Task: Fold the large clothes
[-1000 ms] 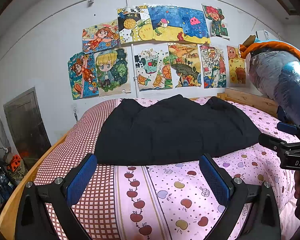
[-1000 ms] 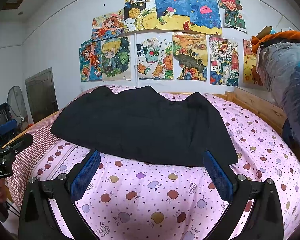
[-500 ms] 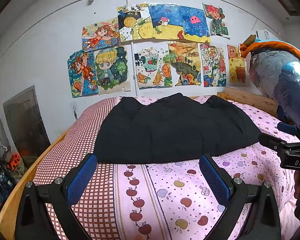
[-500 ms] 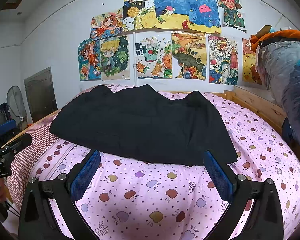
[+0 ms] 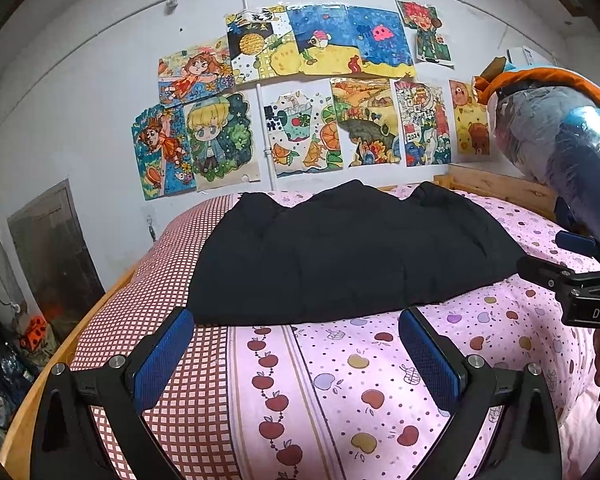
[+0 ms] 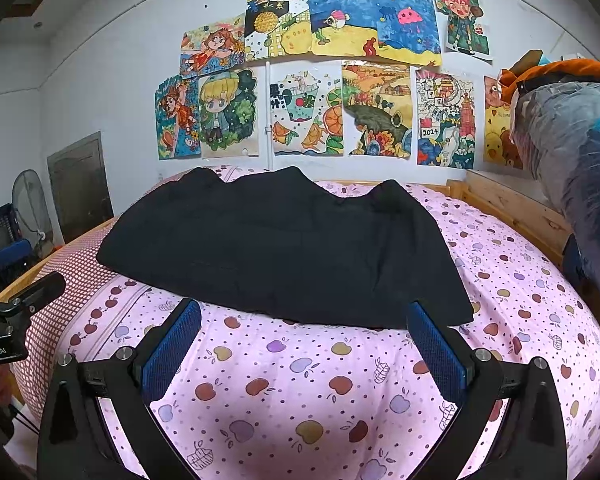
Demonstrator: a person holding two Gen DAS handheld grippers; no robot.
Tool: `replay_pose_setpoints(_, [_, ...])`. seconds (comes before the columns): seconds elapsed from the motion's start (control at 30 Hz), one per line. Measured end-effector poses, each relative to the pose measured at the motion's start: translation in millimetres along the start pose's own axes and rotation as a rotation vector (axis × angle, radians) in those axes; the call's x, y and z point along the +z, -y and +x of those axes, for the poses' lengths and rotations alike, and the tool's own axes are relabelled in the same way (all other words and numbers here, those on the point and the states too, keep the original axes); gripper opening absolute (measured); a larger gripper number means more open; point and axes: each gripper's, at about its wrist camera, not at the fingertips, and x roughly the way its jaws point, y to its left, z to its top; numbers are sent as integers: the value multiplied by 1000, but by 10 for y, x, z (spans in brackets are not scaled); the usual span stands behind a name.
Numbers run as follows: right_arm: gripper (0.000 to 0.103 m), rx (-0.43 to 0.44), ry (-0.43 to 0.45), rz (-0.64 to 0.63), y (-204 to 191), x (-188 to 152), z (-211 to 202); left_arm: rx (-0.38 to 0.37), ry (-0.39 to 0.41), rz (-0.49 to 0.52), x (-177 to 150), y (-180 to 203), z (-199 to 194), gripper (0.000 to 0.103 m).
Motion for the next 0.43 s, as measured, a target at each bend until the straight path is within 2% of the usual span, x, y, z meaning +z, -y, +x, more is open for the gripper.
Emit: replay_pose_setpoints(0.43, [101,1,-5,-1,36,-38,-1,-1,-11,6,-14,-2,-53,103])
